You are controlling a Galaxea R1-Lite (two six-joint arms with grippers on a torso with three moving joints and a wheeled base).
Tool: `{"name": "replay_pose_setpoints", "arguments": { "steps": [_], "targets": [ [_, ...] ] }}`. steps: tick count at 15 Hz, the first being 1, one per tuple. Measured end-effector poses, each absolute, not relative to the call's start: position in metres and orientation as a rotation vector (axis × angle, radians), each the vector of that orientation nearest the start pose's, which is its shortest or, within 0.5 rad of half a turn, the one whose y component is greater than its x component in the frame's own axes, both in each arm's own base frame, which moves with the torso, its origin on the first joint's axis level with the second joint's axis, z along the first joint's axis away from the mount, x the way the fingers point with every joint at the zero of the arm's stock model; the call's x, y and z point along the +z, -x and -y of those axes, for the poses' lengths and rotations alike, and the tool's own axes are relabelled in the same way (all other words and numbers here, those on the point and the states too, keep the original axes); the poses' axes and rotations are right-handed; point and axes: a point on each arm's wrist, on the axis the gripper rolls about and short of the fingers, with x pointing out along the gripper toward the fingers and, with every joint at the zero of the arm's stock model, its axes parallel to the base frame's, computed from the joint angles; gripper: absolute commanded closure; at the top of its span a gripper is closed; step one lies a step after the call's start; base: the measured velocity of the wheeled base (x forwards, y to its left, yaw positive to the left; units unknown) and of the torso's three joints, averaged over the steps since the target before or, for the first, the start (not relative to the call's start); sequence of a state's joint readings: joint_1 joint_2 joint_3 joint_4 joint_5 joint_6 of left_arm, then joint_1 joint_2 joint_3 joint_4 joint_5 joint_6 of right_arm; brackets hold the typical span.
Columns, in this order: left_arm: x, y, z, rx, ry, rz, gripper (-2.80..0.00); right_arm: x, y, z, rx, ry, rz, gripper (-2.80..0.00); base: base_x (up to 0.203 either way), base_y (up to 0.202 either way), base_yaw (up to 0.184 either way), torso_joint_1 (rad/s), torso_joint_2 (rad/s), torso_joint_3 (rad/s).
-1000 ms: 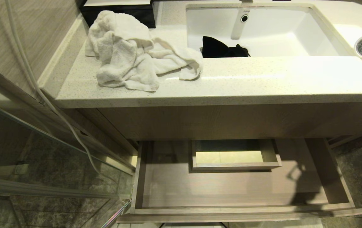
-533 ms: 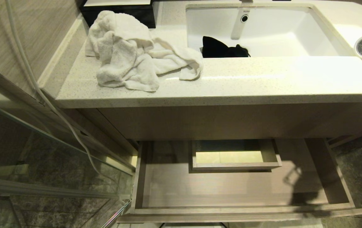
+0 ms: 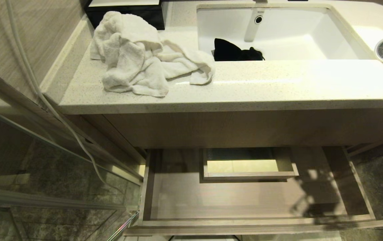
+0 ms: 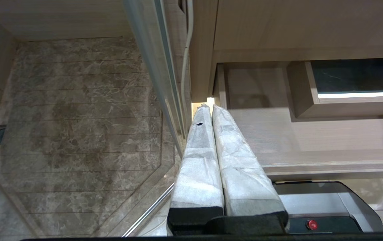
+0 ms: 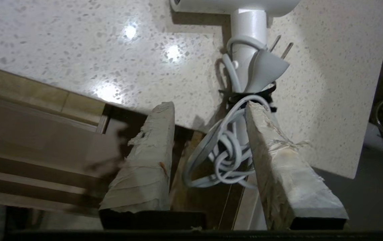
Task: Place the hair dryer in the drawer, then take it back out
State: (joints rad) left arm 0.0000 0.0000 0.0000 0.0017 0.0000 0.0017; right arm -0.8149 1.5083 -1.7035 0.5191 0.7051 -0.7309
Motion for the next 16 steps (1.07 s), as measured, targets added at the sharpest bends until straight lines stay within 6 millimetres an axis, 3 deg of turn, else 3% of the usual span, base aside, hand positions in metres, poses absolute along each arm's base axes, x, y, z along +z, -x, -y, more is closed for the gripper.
{"name": "replay_pose_setpoints", "arguments": {
  "steps": [6, 13, 16],
  "targets": [
    [0.075, 0.023, 0.000, 0.000, -0.001, -0.001, 0.00, 0.344, -0.129, 0.112, -0.002, 0.320, -0.333, 0.00, 0.000, 0.000, 0.000, 0.000, 0.00, 0.000],
    [0.075, 0.023, 0.000, 0.000, -0.002, -0.001, 0.00, 0.255, -0.086, 0.037, 0.015, 0.154, -0.452, 0.00, 0.000, 0.000, 0.000, 0.000, 0.00, 0.000],
    [0.075, 0.023, 0.000, 0.000, -0.002, -0.001, 0.00, 0.207, -0.050, 0.012, 0.040, 0.113, -0.429, 0.00, 0.000, 0.000, 0.000, 0.000, 0.00, 0.000]
  ]
}}
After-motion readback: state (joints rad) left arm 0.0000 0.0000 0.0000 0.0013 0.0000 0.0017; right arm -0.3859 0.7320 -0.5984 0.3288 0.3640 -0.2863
